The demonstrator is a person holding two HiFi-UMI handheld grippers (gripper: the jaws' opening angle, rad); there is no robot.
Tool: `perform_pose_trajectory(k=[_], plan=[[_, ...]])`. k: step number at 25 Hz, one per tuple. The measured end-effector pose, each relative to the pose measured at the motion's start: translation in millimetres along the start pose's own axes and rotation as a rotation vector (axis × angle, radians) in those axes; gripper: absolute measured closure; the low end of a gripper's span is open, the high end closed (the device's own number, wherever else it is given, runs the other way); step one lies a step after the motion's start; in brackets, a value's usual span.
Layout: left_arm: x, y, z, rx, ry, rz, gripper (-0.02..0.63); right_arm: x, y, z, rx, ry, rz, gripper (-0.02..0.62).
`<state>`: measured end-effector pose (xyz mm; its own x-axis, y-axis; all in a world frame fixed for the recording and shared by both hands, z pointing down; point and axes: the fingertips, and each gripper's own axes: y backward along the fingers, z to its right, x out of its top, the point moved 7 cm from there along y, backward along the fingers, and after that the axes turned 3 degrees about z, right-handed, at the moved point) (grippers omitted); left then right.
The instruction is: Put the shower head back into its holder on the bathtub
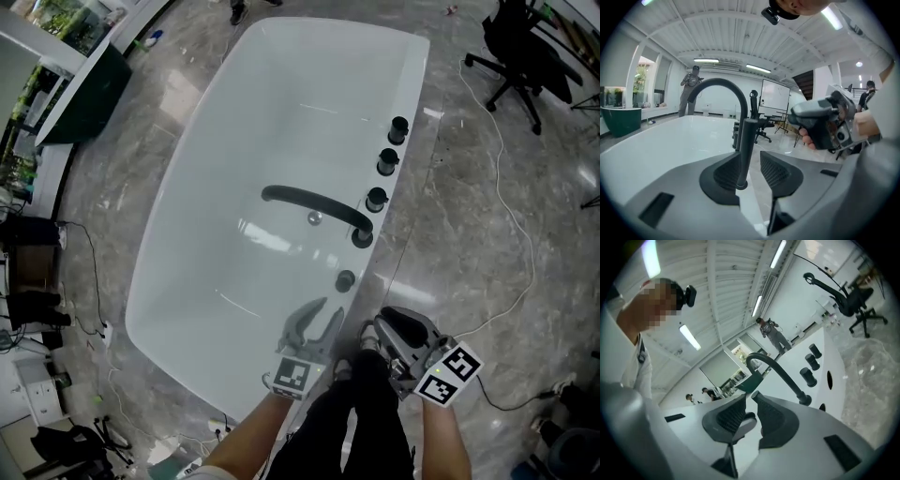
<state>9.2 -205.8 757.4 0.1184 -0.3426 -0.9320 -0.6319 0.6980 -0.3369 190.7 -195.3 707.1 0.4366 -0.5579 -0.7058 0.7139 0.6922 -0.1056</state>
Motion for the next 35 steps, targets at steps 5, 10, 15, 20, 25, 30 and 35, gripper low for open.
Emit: perform_pose_trajectory(k=[5,10,15,20,25,30,35], plan=[[83.3,45.1,23.4,-0.025,0.073,0.055,0.564,19.0,7.8,-57.1,-0.144,0.243,-0.070,0.546],[173.2,81.4,52.5,-0.072,0.052,0.075,0.594,64.2,13.3,-128.9,-0.207,0.445,-0.047,0.571],[249.6,123.0,78.5,-0.074,0.049,0.080,0.601,114.5,35.1,-206.9,-0.204,0.572,0.025,0.580],[283.0,132.5,100.5,-0.102,0.012,0.126,0.601,135.8,43.2,-238.5,-0.224,0.622,0.073,0.581],[300.3,147.2,116.3,-0.112,0.005,0.172,0.601,148.2,52.1,-262.5,-0.229,0.672,0.085,0.581],[294.9,163.0,116.2,-0.102,0.009,0.217,0.601,140.1,59.1,-269.8,-0.235,0.692,0.100,0.581],[294.0,169.6,125.1,-0.093,0.013,0.236,0.601,140.5,70.6,-277.1,-0.233,0.704,0.095,0.581]])
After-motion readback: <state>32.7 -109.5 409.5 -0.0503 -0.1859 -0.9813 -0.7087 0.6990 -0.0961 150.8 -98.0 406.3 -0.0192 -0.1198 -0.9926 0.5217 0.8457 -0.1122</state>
